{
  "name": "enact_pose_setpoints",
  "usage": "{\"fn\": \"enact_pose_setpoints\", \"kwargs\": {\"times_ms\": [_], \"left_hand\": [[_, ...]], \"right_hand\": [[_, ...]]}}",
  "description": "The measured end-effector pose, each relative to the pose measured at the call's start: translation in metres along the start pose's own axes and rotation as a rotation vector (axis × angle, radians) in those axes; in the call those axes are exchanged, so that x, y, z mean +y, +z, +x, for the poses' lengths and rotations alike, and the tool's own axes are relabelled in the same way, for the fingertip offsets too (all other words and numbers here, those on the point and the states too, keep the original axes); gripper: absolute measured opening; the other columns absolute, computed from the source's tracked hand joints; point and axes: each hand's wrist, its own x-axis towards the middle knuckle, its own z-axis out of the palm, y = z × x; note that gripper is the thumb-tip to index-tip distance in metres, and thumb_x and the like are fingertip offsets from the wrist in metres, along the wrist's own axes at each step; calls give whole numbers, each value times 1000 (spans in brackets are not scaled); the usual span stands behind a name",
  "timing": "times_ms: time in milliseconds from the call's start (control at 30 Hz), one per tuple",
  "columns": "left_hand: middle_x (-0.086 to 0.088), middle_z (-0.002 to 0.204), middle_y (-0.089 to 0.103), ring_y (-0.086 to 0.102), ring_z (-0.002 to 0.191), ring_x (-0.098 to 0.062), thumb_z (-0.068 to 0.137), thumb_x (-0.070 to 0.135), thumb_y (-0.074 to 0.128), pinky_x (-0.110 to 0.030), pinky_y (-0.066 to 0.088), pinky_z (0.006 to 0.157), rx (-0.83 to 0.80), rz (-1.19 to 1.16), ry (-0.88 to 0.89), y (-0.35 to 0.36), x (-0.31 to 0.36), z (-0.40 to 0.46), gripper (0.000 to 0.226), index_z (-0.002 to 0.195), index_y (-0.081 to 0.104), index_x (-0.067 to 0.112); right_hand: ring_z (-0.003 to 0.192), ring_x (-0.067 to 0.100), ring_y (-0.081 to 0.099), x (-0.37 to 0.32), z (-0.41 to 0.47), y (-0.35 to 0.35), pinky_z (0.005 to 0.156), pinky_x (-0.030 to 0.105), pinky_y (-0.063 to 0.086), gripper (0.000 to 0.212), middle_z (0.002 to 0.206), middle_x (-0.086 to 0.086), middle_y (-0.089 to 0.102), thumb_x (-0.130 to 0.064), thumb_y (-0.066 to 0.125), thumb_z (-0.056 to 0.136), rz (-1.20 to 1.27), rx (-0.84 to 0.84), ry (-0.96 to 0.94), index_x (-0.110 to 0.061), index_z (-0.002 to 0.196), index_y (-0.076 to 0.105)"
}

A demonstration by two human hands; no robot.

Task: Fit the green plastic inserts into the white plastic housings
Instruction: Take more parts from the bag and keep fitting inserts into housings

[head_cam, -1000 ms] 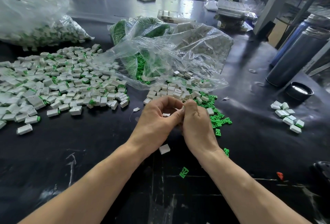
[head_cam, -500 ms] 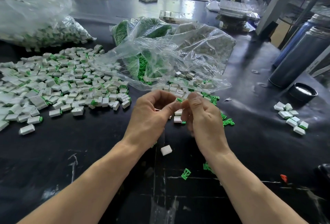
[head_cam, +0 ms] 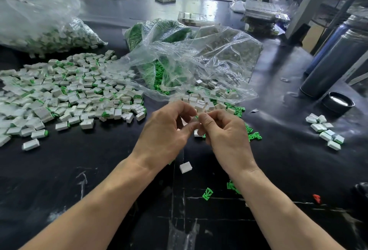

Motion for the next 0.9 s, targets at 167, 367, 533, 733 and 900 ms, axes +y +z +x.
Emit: {"fn": "enact_pose_setpoints", "kwargs": {"times_ms": [167,367,533,733,900], "left_hand": [[16,96,62,55,83,-1,88,30,79,-22,47,84,109,280,35,-17,-9,8,19,104,70,26],[-3,99,70,63,97,-26,90,27,75,-44,46,88,279,647,-124,-45,-33,25,13,101,75,20],[-11,105,68,59,104,-35,91,26,73,-48,43,91,275,768,-234,-55,-43,29,19,110,76,20],[-13,113,66,57,111,-36,93,25,71,-49,42,96,282,721,-187,-52,-40,29,23,115,75,20],[9,92,67,59,80,-10,90,25,77,-33,51,80,135,409,-52,-39,-24,19,3,93,76,24]], "right_hand": [[57,1,56,1,3,-2,65,29,45,13,76,-5,74,-25,66,102,-37,82,28,-24,91,71],[59,6,56,2,6,-5,68,33,45,10,72,-3,71,-20,64,103,-29,106,58,-23,97,71],[49,2,52,3,9,-9,56,24,43,5,59,-7,65,-21,69,101,-2,99,86,-22,97,72],[39,2,45,0,11,-17,45,12,37,19,45,-12,54,-35,72,97,-19,142,63,-20,86,74],[39,4,37,-1,14,-26,45,17,33,39,46,-9,46,-48,62,101,-29,163,92,-19,80,76]]}}
